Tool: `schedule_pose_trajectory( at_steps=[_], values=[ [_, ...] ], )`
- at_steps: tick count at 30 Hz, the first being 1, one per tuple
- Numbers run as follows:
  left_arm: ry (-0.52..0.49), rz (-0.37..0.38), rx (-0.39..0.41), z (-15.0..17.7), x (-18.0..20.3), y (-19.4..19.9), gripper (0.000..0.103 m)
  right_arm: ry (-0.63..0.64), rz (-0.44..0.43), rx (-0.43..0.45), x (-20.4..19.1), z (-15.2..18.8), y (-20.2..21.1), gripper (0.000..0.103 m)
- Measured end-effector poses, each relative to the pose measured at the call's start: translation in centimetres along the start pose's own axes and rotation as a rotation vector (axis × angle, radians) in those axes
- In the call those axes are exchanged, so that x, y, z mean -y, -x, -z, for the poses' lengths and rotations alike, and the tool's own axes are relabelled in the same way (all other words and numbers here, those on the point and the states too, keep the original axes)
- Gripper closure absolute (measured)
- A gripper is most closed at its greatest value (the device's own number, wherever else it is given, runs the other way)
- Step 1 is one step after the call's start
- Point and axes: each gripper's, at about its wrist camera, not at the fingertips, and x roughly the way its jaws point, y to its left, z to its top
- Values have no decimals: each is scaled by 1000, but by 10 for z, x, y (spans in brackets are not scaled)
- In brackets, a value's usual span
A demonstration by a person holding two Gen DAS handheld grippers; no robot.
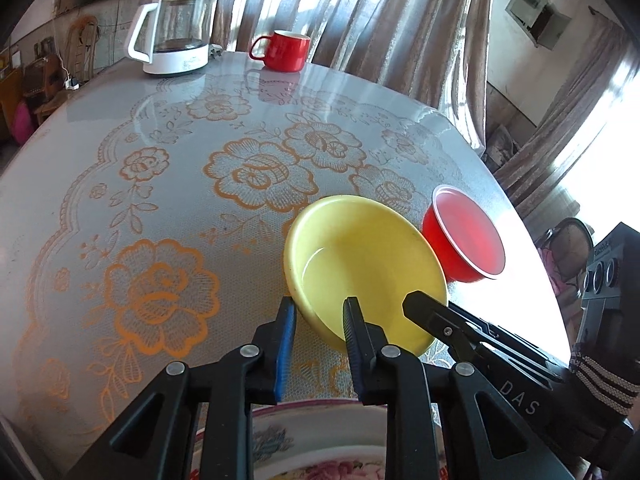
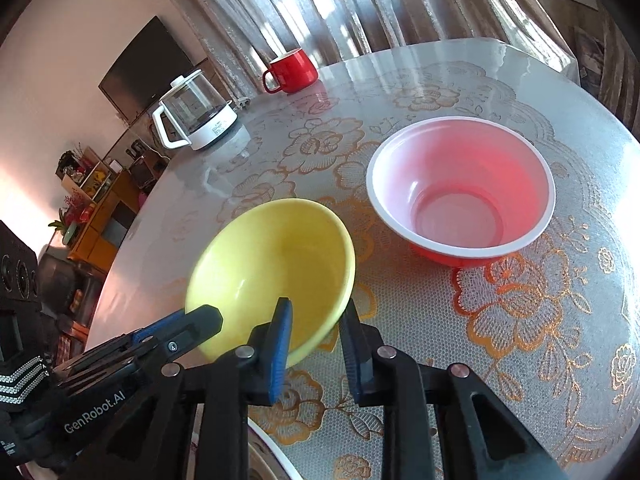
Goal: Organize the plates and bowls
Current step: 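Lift the yellow bowl with both tools and lower it into the steel bowl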
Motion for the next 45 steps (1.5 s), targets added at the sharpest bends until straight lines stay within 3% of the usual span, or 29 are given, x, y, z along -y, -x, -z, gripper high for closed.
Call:
schedule_pose_trajectory(
  at_steps=[21, 45],
  values=[
    [90, -44, 155, 48, -66, 109, 78, 164, -114, 3, -101, 31, 18, 80],
    [279, -124, 234, 146, -164, 211, 76, 388, -286, -120, -224, 108, 8, 80]
  ],
)
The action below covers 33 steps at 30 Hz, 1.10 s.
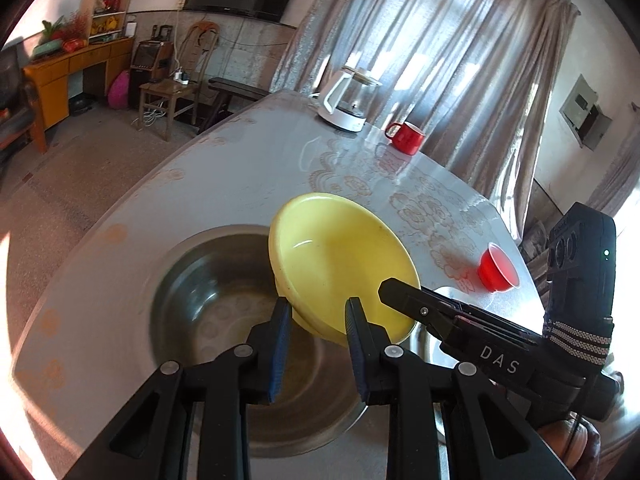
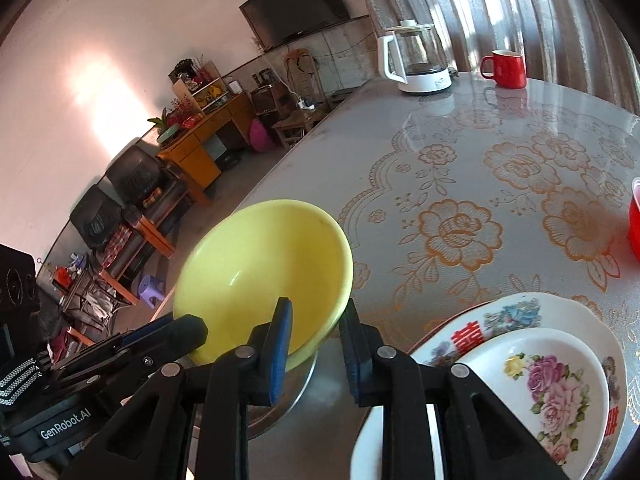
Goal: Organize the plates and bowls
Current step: 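Lift the yellow bowl with both tools and lower it into the steel bowl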
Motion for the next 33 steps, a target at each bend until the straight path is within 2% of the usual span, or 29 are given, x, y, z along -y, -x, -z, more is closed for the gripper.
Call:
schedule_pose_trajectory(
  at_steps=[12, 33],
  values=[
    [78, -28, -28, 21, -36, 9, 76, 66, -38, -85, -28, 19, -29, 78],
    [85, -76, -47, 25, -43, -1, 76, 92, -15, -116, -41, 26, -40, 78]
  ],
)
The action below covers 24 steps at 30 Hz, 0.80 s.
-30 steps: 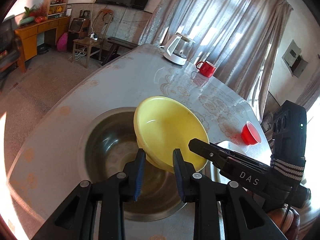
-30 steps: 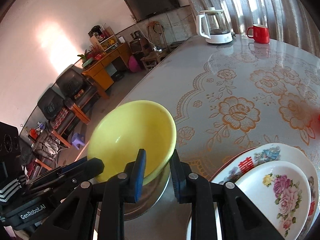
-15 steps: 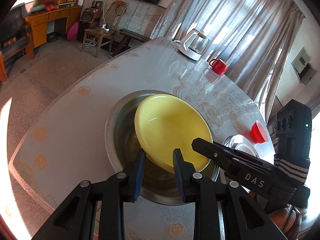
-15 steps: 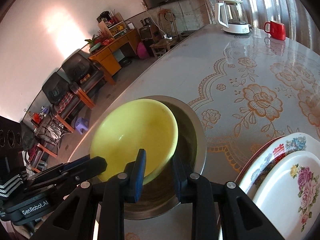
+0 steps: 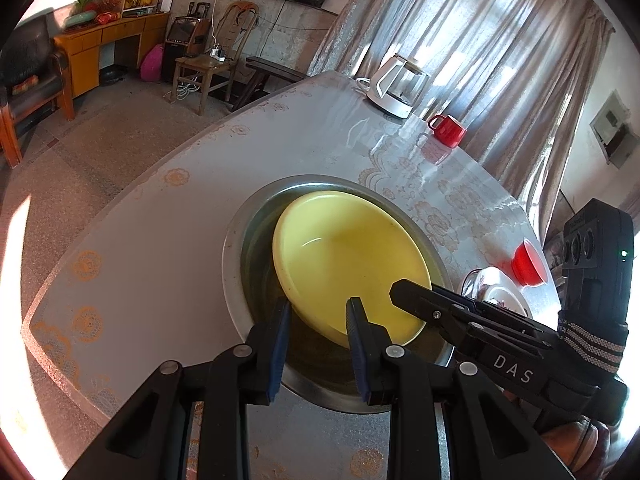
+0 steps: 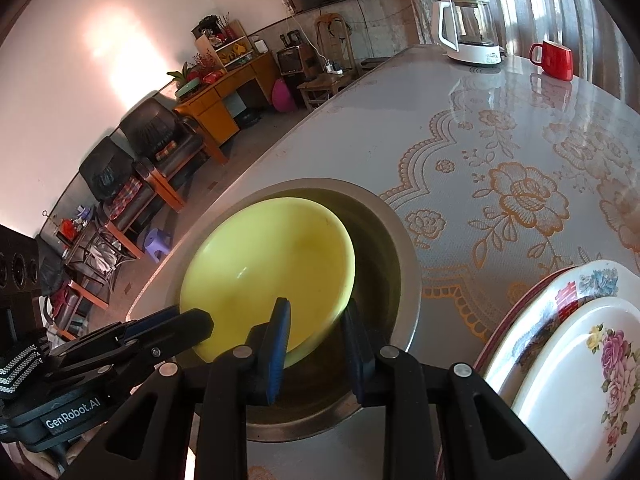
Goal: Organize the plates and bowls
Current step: 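Lift the yellow bowl with both tools and lower it into the steel bowl, then open both tools and move them past the plate stack toward the red bowl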
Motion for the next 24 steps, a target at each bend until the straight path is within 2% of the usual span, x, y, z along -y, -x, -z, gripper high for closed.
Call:
schedule_pose_trajectory(
  at_steps=[8, 16, 24],
  values=[
    [-4, -8, 2, 0, -1, -1, 74, -3, 2, 7, 0, 3, 4, 76],
    [-53, -61, 25, 2, 5, 0, 74, 10, 14, 13, -3, 5, 4, 76],
    [-72, -60, 21, 4, 7, -1, 73, 19, 37, 17, -9, 5, 7, 76]
  ],
)
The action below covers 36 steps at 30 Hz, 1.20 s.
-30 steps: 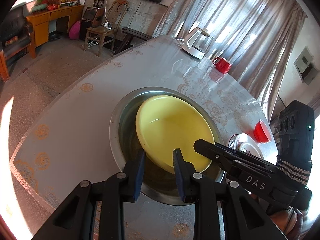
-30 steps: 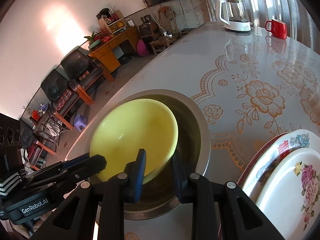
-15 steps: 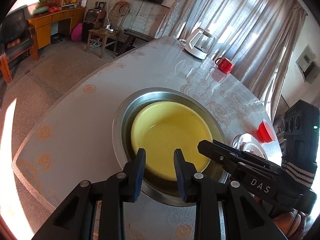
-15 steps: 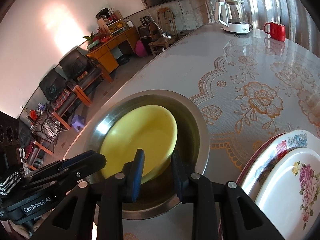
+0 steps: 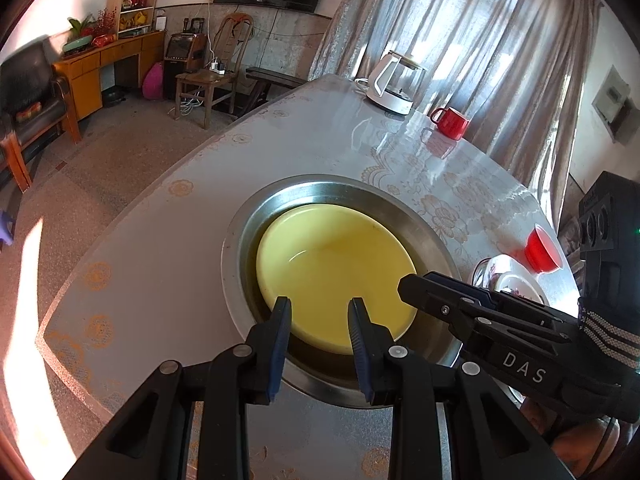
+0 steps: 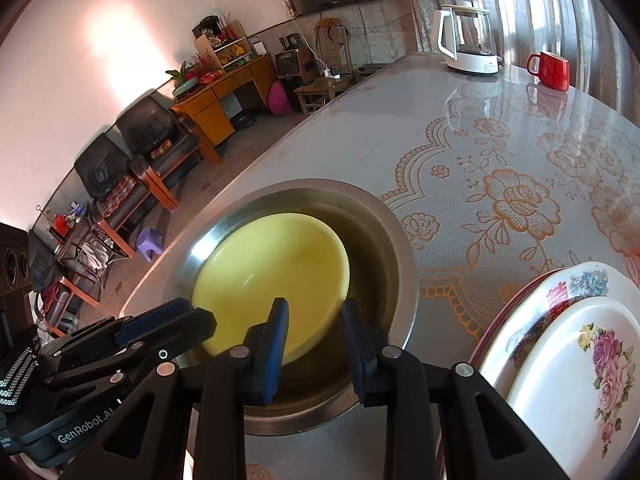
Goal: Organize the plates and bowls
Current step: 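Open both tools and move them past the plate stack toward the red bowl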
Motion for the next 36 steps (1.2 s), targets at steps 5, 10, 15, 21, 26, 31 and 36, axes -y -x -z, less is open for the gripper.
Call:
schedule_pose_trajectory(
  at_steps=[5, 10, 15, 21, 26, 31, 36],
  values=[
    [-5, -4, 3, 0, 1, 1, 73, -5, -2, 2, 3, -1, 0, 76],
    [-17, -10, 9, 1, 3, 2, 71, -16, -1, 10, 7, 0, 4, 74],
    [-23, -12, 11, 1, 5, 3, 71, -36, -10, 19, 14, 1, 8, 74],
    [-33, -14, 22, 2, 9, 6, 70, -46, -20, 31, 19, 2, 13, 73],
    [-43, -14, 29, 3, 13, 9, 70, -62, -30, 44, 21, 1, 17, 69],
    [-55, -10, 37, 3, 17, 12, 70, -85, -34, 63, 27, 3, 26, 69],
    [-69, -6, 35, 4, 22, 14, 70, -117, -30, 83, 38, 2, 34, 68]
  ],
)
